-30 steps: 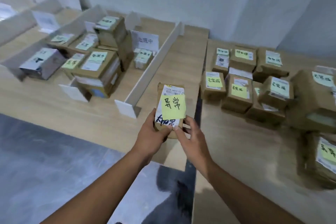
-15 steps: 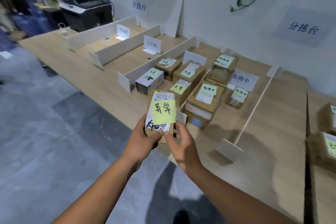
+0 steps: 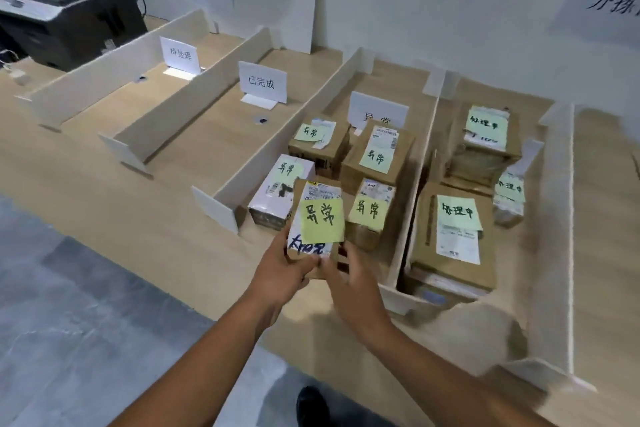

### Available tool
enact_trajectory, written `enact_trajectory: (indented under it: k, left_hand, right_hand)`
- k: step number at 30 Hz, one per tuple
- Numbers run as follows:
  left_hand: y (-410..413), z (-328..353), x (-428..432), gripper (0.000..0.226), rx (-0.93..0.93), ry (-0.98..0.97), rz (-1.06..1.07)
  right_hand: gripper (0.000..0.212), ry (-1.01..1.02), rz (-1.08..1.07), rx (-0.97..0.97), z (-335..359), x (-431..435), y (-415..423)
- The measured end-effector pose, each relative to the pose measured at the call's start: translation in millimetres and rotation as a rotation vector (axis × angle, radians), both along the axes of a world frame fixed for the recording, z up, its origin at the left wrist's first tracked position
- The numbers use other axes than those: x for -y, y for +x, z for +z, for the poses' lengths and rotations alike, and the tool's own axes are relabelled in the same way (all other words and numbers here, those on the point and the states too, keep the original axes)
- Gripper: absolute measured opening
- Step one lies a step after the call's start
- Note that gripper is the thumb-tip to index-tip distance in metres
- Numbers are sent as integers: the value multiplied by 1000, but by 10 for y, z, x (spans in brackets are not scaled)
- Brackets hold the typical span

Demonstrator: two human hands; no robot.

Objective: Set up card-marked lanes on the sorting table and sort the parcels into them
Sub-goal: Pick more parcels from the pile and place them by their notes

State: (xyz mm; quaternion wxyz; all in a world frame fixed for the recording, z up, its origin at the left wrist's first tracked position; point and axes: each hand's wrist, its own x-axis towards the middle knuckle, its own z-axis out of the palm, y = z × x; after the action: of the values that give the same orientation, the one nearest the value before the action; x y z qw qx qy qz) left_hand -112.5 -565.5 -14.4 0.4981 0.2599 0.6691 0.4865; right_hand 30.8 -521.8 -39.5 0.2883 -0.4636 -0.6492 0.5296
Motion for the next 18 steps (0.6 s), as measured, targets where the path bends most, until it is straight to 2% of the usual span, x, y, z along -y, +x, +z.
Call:
enact_trajectory:
  k: [6, 12, 18]
  left_hand:
    - [-443, -454, -836, 47, 58, -75, -67]
    - [-608, -930, -1367, 73, 63, -210, -197]
    - [-698, -1132, -1606, 67, 38, -241, -283]
  right_hand:
    - [53, -149, -150, 144, -300, -292, -249]
    - [48, -178, -301, 282, -558, -273, -410]
    - [42, -246, -409, 266, -667, -179, -659]
